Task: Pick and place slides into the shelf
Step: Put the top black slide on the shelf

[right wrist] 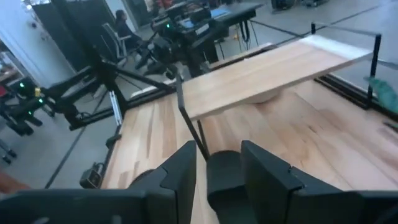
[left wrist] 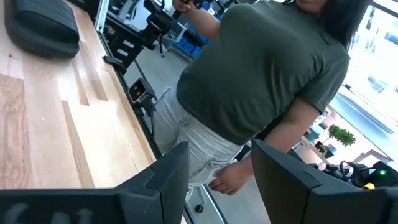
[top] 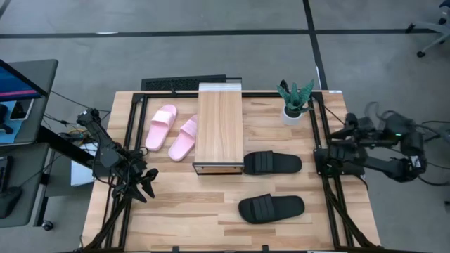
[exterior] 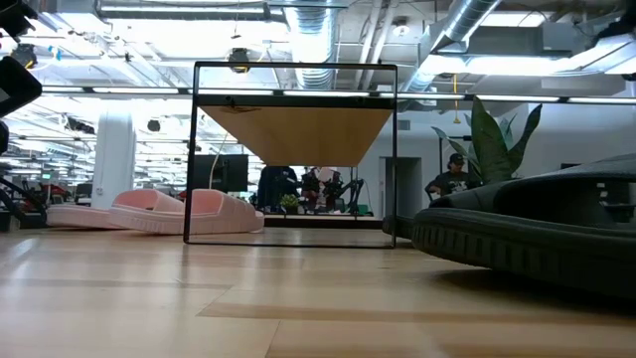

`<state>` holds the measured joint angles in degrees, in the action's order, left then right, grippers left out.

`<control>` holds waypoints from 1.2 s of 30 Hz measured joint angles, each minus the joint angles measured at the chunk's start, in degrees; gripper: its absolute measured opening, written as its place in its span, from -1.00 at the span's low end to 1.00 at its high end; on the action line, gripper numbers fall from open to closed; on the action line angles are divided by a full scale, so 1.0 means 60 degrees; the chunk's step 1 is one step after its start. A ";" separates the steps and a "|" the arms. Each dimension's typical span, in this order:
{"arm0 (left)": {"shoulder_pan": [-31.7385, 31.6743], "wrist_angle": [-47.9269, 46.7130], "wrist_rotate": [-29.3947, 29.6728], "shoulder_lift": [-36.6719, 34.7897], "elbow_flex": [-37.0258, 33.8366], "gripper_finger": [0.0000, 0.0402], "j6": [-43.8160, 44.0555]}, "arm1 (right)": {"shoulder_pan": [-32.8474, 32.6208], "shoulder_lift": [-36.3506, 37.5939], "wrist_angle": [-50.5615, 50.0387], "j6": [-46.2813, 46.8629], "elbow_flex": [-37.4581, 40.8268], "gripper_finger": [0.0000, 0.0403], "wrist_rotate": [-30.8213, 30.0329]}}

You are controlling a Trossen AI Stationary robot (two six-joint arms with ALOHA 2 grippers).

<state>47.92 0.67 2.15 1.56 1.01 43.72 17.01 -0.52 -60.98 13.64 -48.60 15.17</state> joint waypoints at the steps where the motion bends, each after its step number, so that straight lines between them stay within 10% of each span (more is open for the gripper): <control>1: 0.0001 0.0000 0.0001 0.0000 -0.0003 -0.19 0.0004 | -0.0031 -0.0003 0.0084 -0.0025 0.0193 -0.41 0.0003; 36: -0.0004 0.0000 0.0025 -0.0011 -0.0003 -0.19 0.0004 | -0.0246 0.0057 0.2108 0.6071 0.4419 -0.41 -0.1344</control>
<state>47.90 0.67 2.31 1.50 0.99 43.75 15.53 -0.18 -48.33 50.07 -22.09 7.11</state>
